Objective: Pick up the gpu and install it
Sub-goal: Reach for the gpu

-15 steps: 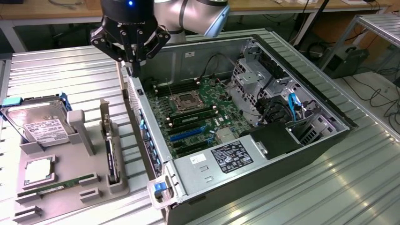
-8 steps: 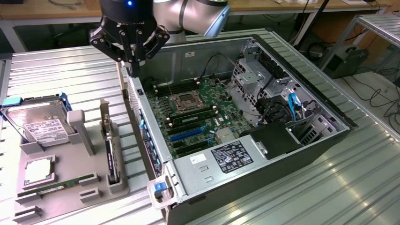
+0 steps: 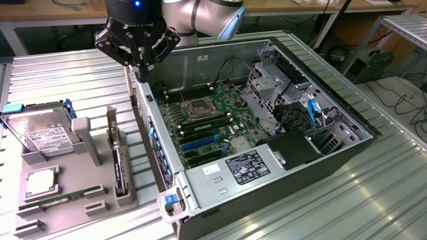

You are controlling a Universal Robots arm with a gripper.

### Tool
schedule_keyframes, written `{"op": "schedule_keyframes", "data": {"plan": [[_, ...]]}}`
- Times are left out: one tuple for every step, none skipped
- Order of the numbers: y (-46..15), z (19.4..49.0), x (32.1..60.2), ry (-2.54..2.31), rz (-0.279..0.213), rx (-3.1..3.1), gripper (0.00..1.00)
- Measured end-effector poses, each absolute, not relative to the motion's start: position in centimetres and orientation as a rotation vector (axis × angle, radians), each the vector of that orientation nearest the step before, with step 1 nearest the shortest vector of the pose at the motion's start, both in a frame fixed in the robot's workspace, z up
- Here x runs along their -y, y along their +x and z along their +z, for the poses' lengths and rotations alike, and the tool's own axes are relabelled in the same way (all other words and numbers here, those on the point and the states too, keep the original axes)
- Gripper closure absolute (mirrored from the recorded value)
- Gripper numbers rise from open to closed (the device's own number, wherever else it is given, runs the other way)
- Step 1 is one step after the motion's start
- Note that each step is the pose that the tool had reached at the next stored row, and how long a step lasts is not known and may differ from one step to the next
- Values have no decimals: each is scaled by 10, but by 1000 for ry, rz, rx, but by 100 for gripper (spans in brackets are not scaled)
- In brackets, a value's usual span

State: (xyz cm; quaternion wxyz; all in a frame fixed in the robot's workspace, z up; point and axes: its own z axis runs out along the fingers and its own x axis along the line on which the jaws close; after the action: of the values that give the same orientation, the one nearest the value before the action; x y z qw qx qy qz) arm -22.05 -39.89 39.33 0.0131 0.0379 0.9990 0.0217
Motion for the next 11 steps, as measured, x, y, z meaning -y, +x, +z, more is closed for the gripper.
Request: {"op": "schedule_keyframes", "data": {"plan": [[-221,393,399,118,68,-3112,89],[-221,393,399,118,68,-3113,89],[-221,393,399,118,68,-3112,89],[-221,393,399,118,68,-3112,89],[-221,393,399,118,68,-3112,89],[-222,393,399,118,68,-3113,89],[-222,393,399,118,68,-3113,89],[-222,393,399,118,68,-3113,89],[-222,393,399,118,68,-3112,89],[-222,393,399,118,68,-3113,89],[-223,393,399,118,68,-3113,89]]}}
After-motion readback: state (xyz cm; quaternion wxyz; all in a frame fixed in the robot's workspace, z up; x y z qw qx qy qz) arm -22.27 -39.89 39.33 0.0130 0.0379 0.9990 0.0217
